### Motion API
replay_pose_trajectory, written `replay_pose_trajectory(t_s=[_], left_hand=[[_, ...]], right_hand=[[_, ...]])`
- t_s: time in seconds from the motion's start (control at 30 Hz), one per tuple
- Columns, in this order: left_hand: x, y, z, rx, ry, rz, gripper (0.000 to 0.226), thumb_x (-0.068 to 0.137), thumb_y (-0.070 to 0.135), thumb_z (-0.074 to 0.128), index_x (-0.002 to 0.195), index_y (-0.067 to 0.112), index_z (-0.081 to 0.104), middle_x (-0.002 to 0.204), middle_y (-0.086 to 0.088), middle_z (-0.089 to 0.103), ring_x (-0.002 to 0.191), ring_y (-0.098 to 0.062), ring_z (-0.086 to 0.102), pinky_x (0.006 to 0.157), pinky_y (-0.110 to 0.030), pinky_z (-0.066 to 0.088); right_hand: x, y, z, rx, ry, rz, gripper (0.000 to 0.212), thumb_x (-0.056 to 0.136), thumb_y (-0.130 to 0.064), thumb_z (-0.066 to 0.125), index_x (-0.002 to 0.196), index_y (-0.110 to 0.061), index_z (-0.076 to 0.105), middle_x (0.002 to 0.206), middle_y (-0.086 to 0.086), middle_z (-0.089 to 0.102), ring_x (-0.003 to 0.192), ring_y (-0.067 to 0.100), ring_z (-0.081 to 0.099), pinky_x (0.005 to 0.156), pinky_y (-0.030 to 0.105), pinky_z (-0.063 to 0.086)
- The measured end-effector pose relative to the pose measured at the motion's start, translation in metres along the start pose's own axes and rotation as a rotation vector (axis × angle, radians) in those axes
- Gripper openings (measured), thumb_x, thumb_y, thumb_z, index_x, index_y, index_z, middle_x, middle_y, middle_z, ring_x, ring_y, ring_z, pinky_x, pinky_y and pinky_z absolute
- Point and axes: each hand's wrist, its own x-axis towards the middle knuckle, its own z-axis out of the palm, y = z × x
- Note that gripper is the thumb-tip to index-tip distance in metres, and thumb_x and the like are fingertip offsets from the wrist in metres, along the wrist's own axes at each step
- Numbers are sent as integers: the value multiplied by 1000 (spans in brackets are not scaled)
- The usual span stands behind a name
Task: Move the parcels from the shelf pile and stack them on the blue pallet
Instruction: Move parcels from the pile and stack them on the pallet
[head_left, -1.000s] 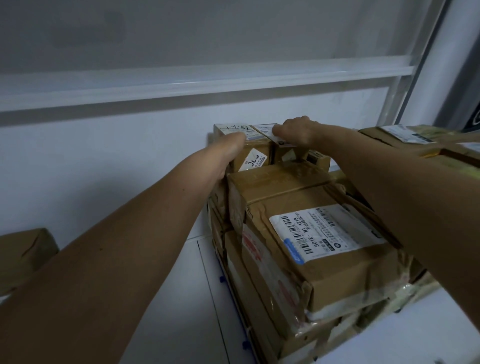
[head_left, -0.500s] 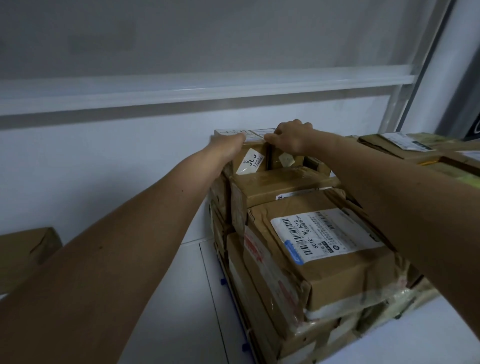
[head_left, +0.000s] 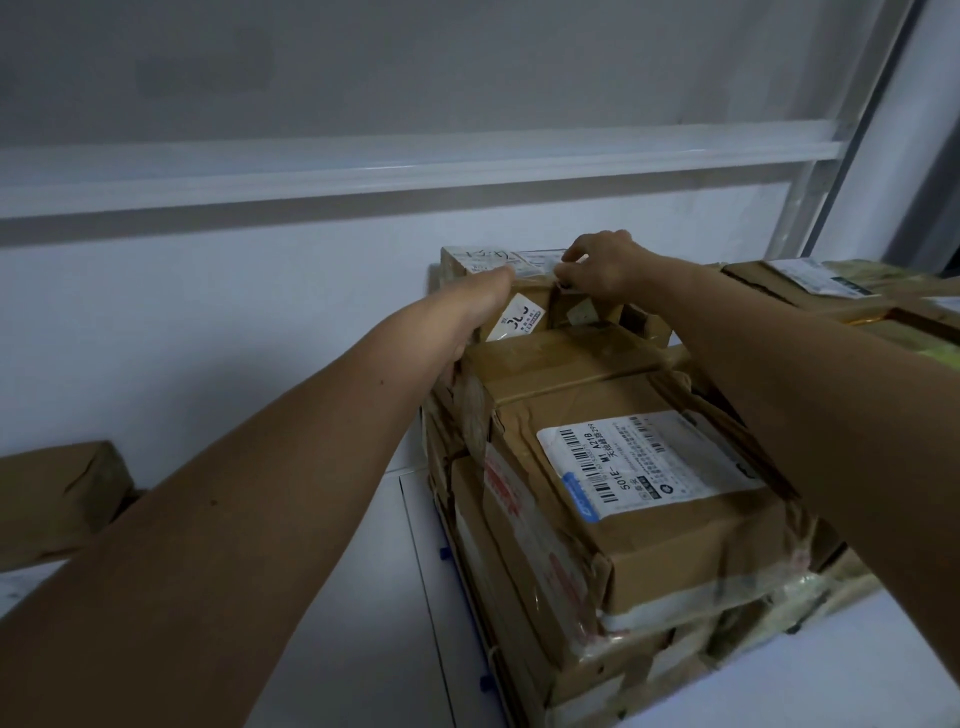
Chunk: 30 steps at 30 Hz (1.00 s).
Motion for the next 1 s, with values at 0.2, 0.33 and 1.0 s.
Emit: replay_pose_trajectory(t_s=[0.2,0.33,1.0], left_hand=[[-9,8,3,53,31,9,51,98,49,32,136,17,44,112,-5,63,95,-19,59,62,-19,43],[-10,6,12,86,37,33,62,98,51,29,149,16,29,146,-7,42,130,-26,41,98,-34,39],[-32,4,-13,387,384,174,49,97,40,38,123,3,55,114,-14,59,86,-24,54,66,-27,35]], right_hand=[[5,10,-3,-66,-37,49,50,95,-44,44,132,-10,50,139,18,38,127,36,33,102,42,32],[2,15,-1,-55,-51,55,49,96,-43,43,131,-9,50,140,18,37,125,37,34,100,41,32],[-33,-8,-16,-164,76,-164,45,99,-38,39,136,-12,45,141,19,34,130,41,28,104,52,30]])
